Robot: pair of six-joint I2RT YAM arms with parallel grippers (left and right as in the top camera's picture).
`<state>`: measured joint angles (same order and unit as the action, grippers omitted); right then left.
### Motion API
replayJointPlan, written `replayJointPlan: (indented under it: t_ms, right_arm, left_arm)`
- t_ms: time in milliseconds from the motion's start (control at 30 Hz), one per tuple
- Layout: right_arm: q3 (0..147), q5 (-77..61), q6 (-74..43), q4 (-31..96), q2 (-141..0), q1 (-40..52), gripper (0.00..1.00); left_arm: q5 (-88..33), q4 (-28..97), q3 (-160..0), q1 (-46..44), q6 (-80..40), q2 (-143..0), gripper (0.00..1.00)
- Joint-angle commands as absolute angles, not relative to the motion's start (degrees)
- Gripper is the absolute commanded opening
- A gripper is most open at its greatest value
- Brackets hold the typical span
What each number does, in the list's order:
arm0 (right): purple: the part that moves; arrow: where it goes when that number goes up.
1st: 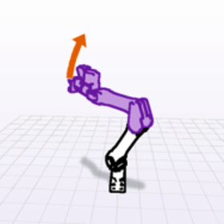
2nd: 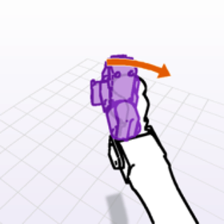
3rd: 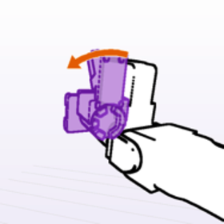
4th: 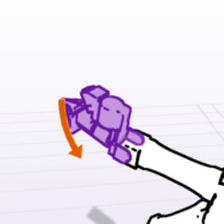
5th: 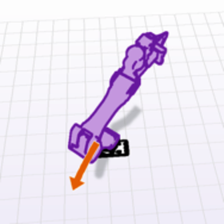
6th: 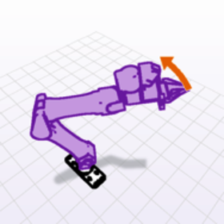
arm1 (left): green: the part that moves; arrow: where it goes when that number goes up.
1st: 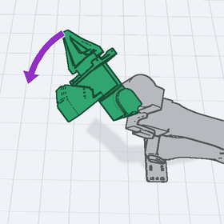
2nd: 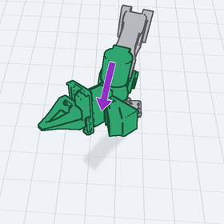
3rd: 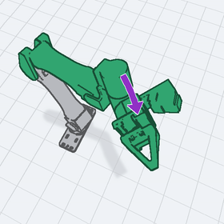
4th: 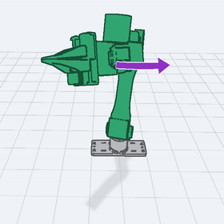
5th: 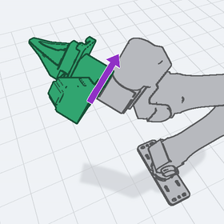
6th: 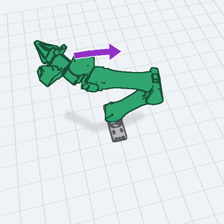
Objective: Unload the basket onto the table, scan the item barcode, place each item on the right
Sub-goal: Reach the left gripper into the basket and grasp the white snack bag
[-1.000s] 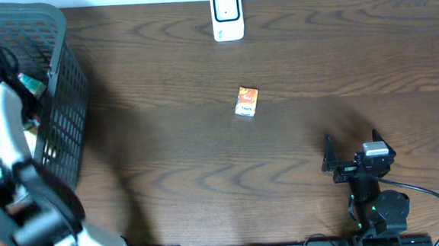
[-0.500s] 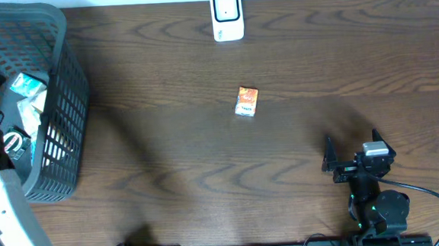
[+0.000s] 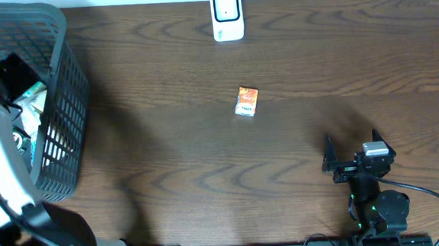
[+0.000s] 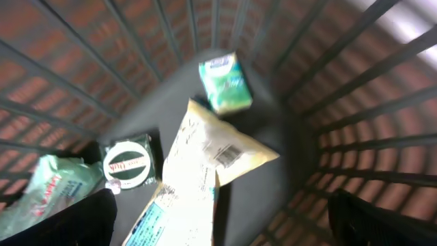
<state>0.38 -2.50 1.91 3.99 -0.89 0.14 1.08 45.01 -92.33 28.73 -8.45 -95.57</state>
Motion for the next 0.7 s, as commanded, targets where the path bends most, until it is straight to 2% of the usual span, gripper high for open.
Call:
replayJointPlan:
  t_ms: [0,367,433,567,633,667]
  right_arm:
    - [0.32,-2.04,1.32,4.19,-0.64,0.43,0.99]
    - [0.32,-2.04,1.32,4.19,-0.64,0.43,0.99]
    - [0.32,-2.04,1.32,4.19,-0.64,0.43,0.99]
    - [0.32,-2.04,1.32,4.19,-0.64,0.43,0.99]
    - [0.32,-2.04,1.32,4.19,-0.64,0.43,0.99]
    - [0.32,-2.04,1.32,4.19,-0.64,0.43,0.99]
  left_arm:
    - [1.98,46.06,-92.07,28.97,-6.63,-101.06,0.98]
    - [1.96,48.75,-92.05,28.97,-6.61,-115.87,0.98]
    - [1.98,49.36,-92.05,28.97,-6.61,-117.67,0.76]
    - [1.98,50.52,-92.05,28.97,-6.61,-118.48,0.58]
    - [1.98,51.09,-92.07,28.97,-6.63,-118.39,0.19]
    - [1.98,51.90,-92.09,28.97,-6.63,-118.15,0.07]
